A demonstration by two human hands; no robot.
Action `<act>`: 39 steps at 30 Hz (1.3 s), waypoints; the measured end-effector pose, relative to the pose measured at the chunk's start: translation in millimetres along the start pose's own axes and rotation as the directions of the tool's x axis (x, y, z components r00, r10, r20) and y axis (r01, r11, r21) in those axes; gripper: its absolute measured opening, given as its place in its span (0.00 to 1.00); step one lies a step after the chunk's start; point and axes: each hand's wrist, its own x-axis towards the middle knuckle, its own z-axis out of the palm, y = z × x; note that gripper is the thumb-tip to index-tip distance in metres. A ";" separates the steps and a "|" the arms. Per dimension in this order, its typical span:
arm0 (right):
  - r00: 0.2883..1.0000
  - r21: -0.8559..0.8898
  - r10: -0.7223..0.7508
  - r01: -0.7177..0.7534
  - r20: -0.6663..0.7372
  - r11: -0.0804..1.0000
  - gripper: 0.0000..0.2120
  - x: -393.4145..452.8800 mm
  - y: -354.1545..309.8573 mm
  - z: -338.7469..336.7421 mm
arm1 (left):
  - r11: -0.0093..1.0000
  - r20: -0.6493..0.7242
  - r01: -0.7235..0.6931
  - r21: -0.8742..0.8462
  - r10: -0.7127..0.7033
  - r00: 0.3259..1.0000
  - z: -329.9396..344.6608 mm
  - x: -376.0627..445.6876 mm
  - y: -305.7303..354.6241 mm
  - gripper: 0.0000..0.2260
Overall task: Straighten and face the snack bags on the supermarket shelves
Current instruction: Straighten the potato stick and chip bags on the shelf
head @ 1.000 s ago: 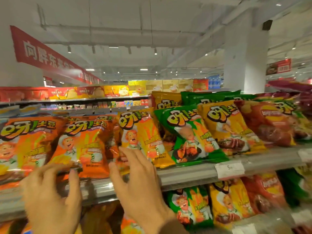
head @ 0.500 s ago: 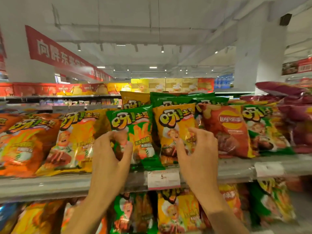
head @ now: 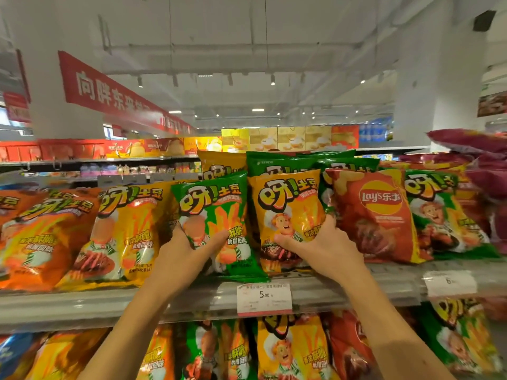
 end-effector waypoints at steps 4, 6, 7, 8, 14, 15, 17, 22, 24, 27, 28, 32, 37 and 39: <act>0.999 0.012 0.008 -0.008 -0.033 1.000 0.65 0.9 0.5 0.4 | 0.995 0.107 -0.054 -0.085 0.063 0.992 -5.3 4.9 -1.0 0.22; 0.998 0.016 -0.009 0.010 -0.063 1.000 0.60 -0.8 1.1 1.9 | 0.989 0.120 -0.079 -0.124 0.094 0.988 -4.3 4.6 -1.1 0.13; 0.996 0.025 -0.023 0.026 -0.083 0.999 0.57 -1.6 1.6 2.7 | 0.986 0.111 -0.090 -0.140 0.106 0.988 -3.6 3.7 -1.2 0.11; 0.994 0.033 -0.041 0.045 -0.105 0.998 0.54 -2.7 2.4 3.7 | 0.983 0.096 -0.093 -0.160 0.110 0.989 -2.8 3.1 -1.5 0.10; 0.958 0.150 -0.122 0.165 -0.259 0.975 0.44 -8.1 13.6 8.8 | 0.956 -0.002 -0.072 -0.285 0.075 0.997 -1.8 2.1 0.9 0.16; 0.956 0.208 -0.124 0.183 -0.264 0.961 0.43 -6.4 16.8 7.0 | 0.950 -0.018 -0.065 -0.304 0.062 0.998 -2.6 2.2 1.8 0.19; 0.963 0.365 -0.125 0.209 -0.240 0.907 0.42 -3.1 24.1 -0.9 | 0.937 -0.061 -0.051 -0.345 0.032 0.998 -5.4 4.9 -0.9 0.24; 0.967 0.687 -0.193 0.254 -0.166 0.681 0.29 -5.7 39.9 -26.3 | 0.922 -0.068 -0.047 -0.384 0.023 0.997 -2.0 7.0 7.8 0.19; 0.964 0.706 -0.187 0.266 -0.190 0.656 0.28 -11.5 45.2 -36.4 | 0.917 -0.052 -0.090 -0.390 0.076 0.996 10.4 4.7 18.9 0.13; 0.957 0.696 -0.135 0.280 -0.257 0.662 0.31 -19.9 56.5 -46.3 | 0.920 -0.028 -0.136 -0.369 0.135 0.990 40.4 3.2 37.9 0.10; 0.952 0.685 -0.116 0.285 -0.283 0.671 0.34 -22.3 59.6 -48.3 | 0.927 -0.019 -0.148 -0.344 0.150 0.988 51.4 3.1 44.6 0.10; 0.922 0.708 -0.089 0.348 -0.377 0.615 0.38 -27.4 63.1 -58.5 | 0.963 0.009 -0.173 -0.207 0.179 0.984 87.3 4.3 70.0 0.14; 0.916 0.680 -0.080 0.348 -0.392 0.646 0.22 -34.1 70.5 -71.1 | 0.964 0.067 -0.187 -0.192 0.203 0.977 116.3 9.4 86.4 0.23; 0.916 0.681 -0.061 0.337 -0.396 0.651 0.25 -37.4 76.3 -71.8 | 0.969 0.064 -0.185 -0.161 0.198 0.978 125.9 8.2 91.2 0.27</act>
